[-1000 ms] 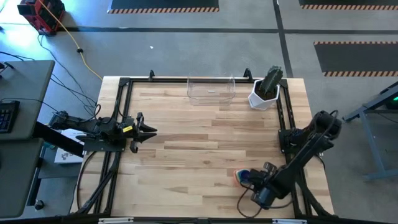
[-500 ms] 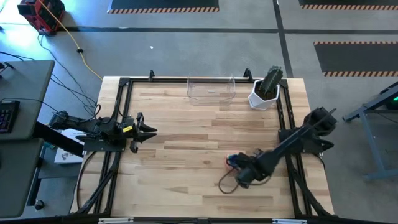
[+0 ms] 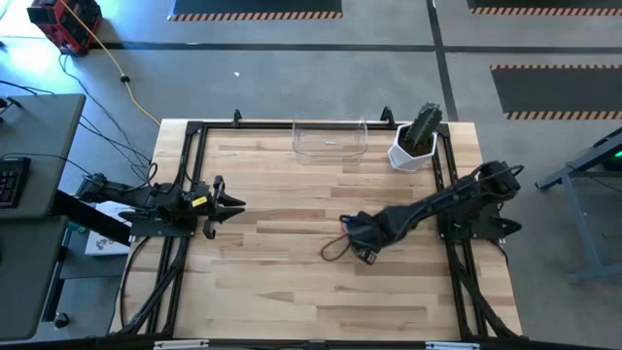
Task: Nest measuring cups in basket
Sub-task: Put the nested measuring cups into the transparent bin
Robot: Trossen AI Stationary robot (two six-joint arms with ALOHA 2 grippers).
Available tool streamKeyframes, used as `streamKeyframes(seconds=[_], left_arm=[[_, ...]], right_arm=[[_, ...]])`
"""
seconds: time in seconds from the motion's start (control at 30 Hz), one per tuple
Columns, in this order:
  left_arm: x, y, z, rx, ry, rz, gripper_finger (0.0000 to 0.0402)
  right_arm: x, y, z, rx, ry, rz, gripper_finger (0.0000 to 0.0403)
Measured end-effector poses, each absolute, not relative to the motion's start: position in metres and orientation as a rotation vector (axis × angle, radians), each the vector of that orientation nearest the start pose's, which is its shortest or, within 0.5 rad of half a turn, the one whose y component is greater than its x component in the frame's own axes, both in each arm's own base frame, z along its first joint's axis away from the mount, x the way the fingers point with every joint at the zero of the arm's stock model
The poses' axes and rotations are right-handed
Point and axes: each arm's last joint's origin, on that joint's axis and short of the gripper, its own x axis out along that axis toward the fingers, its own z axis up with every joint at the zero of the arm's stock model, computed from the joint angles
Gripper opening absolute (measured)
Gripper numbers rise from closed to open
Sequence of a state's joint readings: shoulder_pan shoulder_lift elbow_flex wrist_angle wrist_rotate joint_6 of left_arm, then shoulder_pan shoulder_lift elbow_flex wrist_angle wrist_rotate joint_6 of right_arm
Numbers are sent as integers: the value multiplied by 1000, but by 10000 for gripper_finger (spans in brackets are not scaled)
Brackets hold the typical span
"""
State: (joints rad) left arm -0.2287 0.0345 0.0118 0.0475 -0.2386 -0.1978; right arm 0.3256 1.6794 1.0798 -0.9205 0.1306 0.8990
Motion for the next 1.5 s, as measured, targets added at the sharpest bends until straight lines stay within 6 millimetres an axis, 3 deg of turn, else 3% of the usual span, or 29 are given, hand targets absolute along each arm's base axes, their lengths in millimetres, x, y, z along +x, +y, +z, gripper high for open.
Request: streamKeyframes(seconds=[0.57,1.0,1.27,1.5], left_arm=[[97,-16,169,-204,-24,7,78],[97,-16,169,-203,-24,7,78],[97,-16,169,-204,-25,7,78],[97,-16,169,-204,-25,7,78]], right_arm=[[299,18,182,411,1297,-570,126],[315,-6,188,383,1173,-522,126],[337,-31,240,312,1056,-517,126],[343,-92,288,223,957,-615,125]])
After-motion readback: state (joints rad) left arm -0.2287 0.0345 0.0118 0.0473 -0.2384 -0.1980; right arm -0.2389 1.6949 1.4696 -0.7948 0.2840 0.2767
